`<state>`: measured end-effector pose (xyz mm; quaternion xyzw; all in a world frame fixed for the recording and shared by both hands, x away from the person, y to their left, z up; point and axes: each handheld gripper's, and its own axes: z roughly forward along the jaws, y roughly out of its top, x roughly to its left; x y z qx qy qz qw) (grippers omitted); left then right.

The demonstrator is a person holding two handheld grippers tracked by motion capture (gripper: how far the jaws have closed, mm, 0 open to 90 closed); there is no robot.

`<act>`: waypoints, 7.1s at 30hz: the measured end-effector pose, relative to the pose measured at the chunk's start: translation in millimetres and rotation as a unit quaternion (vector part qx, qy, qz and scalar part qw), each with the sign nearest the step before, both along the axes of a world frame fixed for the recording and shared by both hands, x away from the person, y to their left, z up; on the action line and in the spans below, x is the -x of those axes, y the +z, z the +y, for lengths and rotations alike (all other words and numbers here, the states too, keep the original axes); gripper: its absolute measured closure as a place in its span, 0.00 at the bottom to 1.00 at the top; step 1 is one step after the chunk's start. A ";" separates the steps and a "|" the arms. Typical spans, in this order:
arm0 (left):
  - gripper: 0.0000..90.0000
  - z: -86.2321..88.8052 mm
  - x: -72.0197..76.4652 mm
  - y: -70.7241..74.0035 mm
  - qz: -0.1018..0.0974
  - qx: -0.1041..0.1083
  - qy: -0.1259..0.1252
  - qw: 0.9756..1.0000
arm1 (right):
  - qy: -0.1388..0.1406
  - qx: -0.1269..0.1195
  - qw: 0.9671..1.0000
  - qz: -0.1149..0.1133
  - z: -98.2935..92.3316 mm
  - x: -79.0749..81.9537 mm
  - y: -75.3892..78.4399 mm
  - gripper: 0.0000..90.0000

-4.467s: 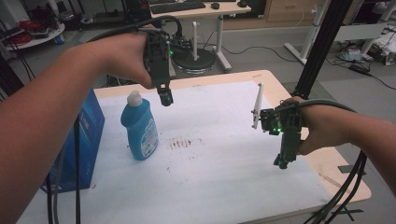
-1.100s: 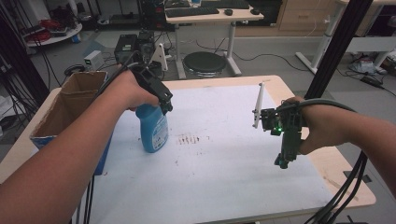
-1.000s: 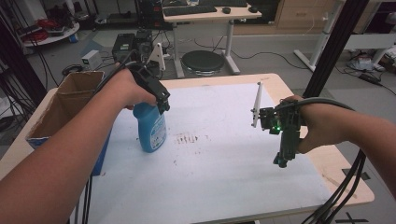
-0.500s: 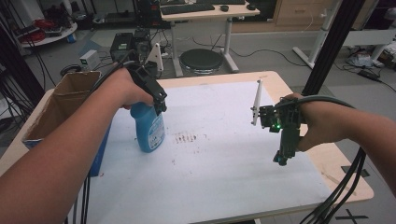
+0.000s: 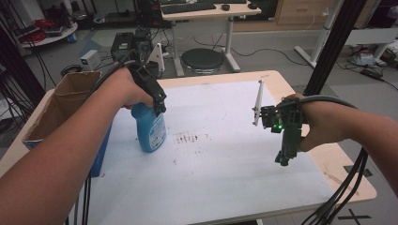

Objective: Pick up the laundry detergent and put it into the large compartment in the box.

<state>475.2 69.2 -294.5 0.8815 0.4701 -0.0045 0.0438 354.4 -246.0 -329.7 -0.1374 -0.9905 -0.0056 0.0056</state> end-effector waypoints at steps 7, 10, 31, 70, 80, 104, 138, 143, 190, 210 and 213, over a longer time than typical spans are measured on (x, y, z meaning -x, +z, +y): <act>0.24 -1.8 0.6 0.2 0.003 -0.004 -0.006 1.000 | -0.001 0.003 1.000 0.003 1.0 -0.3 -1.4 0.04; 0.24 -2.4 0.3 0.5 0.004 -0.008 -0.012 1.000 | 0.002 0.001 1.000 0.003 1.1 -0.9 -1.6 0.04; 0.35 -3.6 1.7 -0.2 0.007 -0.013 -0.016 1.000 | -0.004 0.003 1.000 -0.001 -1.7 -1.5 -2.5 0.04; 0.43 6.7 22.9 67.2 0.012 -0.021 -0.052 0.998 | 0.000 0.002 1.000 -0.002 1.8 -3.1 -0.2 0.04; 0.43 28.8 32.9 120.2 0.009 -0.016 -0.046 0.999 | 0.002 0.005 1.000 -0.003 4.9 -2.4 0.9 0.04; 0.43 139.5 49.9 192.1 0.001 -0.005 0.079 0.997 | 0.015 0.009 1.000 -0.008 17.2 -2.4 3.2 0.04; 0.43 180.6 24.9 98.6 0.043 -0.021 0.090 0.995 | 0.011 0.012 1.000 -0.006 19.3 -4.4 -2.0 0.04; 0.43 177.7 22.9 72.4 0.048 -0.036 0.032 0.998 | 0.011 0.011 1.000 -0.005 19.4 -4.3 -3.2 0.04; 0.41 183.3 21.9 7.8 0.048 -0.029 -0.098 0.994 | 0.016 0.015 1.000 -0.001 21.8 -2.2 -7.8 0.04; 0.32 183.3 29.0 31.4 0.034 -0.023 -0.100 0.994 | 0.017 0.008 1.000 -0.003 25.0 -1.7 -4.5 0.04; 0.28 182.2 30.8 37.5 0.027 -0.029 -0.098 0.994 | 0.017 0.009 1.000 -0.003 25.2 -1.5 -4.7 0.04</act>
